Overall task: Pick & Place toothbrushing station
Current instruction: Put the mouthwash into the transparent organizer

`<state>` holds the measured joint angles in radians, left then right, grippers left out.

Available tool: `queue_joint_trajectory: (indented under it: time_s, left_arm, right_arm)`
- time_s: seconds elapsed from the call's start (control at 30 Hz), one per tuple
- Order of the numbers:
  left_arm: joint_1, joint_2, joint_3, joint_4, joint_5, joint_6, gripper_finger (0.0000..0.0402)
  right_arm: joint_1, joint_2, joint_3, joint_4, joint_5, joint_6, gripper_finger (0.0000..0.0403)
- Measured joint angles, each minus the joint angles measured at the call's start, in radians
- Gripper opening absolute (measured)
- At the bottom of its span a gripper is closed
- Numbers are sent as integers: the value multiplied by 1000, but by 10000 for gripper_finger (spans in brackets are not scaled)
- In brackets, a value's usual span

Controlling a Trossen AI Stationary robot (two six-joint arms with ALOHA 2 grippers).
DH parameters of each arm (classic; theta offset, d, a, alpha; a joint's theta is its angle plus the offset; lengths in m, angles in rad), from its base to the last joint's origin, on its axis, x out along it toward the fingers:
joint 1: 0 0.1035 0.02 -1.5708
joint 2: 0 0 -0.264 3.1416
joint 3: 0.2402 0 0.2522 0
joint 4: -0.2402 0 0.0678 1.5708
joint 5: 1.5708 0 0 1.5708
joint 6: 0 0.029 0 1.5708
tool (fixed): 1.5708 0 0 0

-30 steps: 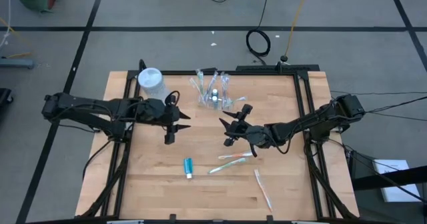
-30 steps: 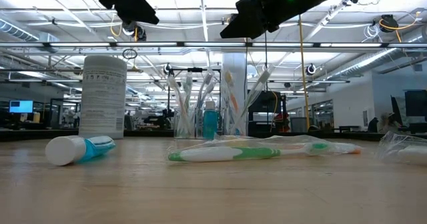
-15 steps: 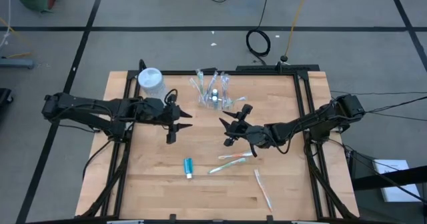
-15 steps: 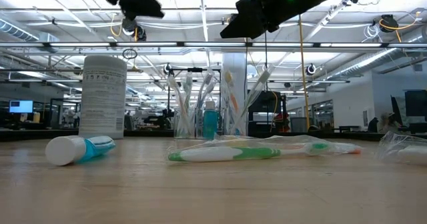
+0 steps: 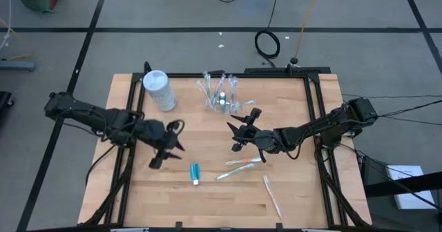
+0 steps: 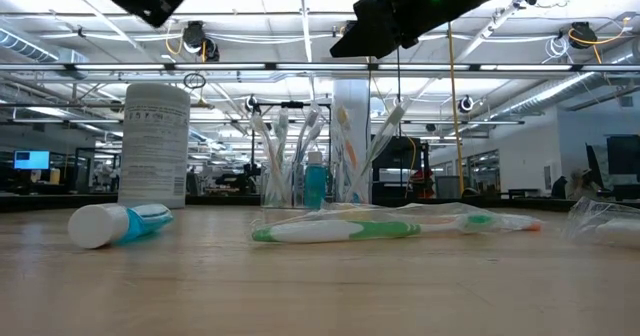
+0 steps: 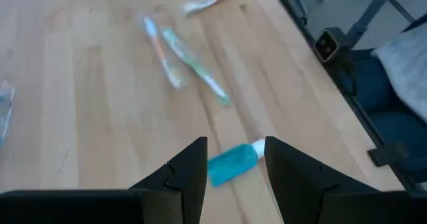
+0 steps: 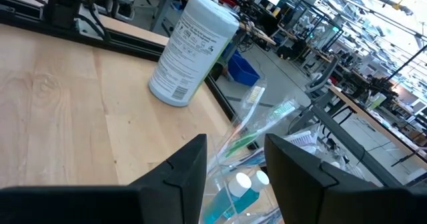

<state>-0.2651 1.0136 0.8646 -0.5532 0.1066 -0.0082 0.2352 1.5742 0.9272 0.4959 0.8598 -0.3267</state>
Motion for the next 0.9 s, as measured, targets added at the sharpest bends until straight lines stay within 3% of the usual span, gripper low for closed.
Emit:
queue_joint_trajectory:
  time_s: [0.37, 0.53, 0.6, 0.77, 0.9]
  left_arm:
    - [-132, 112, -18, 81, -43, 29, 152]
    - [-124, 199, -18, 77, -178, 0, 152]
    - [-117, 235, -16, 85, -159, 23, 152]
    - [-130, 332, -17, 138, -22, 322, 152]
    - [-166, 432, -17, 246, 33, 389, 152]
  right_arm:
    - [0, 0, 0, -1, -1, 0, 141]
    - [0, 0, 0, -3, -1, 0, 141]
    - [0, 0, 0, -3, -1, 0, 141]
    - [0, 0, 0, -8, -1, 0, 141]
    - [0, 0, 0, -7, -1, 0, 141]
